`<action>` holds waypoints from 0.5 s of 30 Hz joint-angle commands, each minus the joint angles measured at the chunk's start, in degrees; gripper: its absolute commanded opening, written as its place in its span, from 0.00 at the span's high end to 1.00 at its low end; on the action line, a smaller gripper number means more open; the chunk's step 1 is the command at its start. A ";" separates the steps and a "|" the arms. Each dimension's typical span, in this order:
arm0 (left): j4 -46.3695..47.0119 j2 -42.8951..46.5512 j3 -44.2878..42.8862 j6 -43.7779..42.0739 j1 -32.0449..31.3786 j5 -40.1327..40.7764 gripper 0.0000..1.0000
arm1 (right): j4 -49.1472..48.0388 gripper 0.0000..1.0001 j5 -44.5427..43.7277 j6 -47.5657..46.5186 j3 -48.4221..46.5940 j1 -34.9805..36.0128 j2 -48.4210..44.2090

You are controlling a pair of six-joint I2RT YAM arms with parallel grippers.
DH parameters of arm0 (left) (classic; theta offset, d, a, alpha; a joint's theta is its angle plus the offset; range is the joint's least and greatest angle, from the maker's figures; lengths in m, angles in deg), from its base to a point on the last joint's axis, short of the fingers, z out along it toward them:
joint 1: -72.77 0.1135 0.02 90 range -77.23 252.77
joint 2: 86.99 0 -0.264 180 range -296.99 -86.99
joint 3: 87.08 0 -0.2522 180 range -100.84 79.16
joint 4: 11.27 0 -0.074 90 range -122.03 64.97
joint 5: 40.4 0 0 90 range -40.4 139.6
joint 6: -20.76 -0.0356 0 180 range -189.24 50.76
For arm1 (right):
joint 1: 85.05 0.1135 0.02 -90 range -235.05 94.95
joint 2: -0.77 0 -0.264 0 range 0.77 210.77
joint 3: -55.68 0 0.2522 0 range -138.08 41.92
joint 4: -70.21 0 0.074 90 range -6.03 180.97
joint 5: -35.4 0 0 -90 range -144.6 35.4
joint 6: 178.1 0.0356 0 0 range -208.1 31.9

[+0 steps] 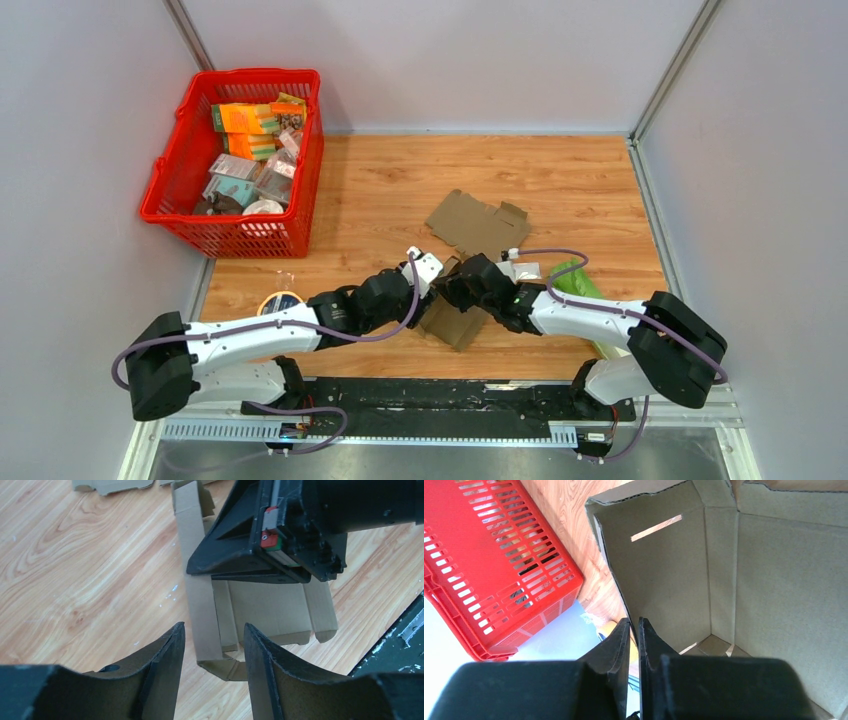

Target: Fold the paper box

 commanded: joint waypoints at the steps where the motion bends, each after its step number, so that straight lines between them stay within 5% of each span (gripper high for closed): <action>1: 4.84 -2.32 -2.16 -3.47 0.03 -2.44 0.44 | 9.72 0.86 -0.37 1.41 -0.75 0.16 0.01; 2: 5.01 -2.68 -2.16 -3.65 0.03 -2.00 0.44 | 10.18 0.92 -0.55 1.41 -0.92 0.25 -0.08; 10: 9.14 -7.51 -1.90 -6.98 0.12 2.48 0.48 | 8.86 0.93 1.91 2.38 -0.66 0.25 -0.08; 15: 10.11 -7.95 -1.90 -7.87 0.03 6.08 0.64 | 8.17 0.84 2.88 1.07 0.04 0.16 -0.52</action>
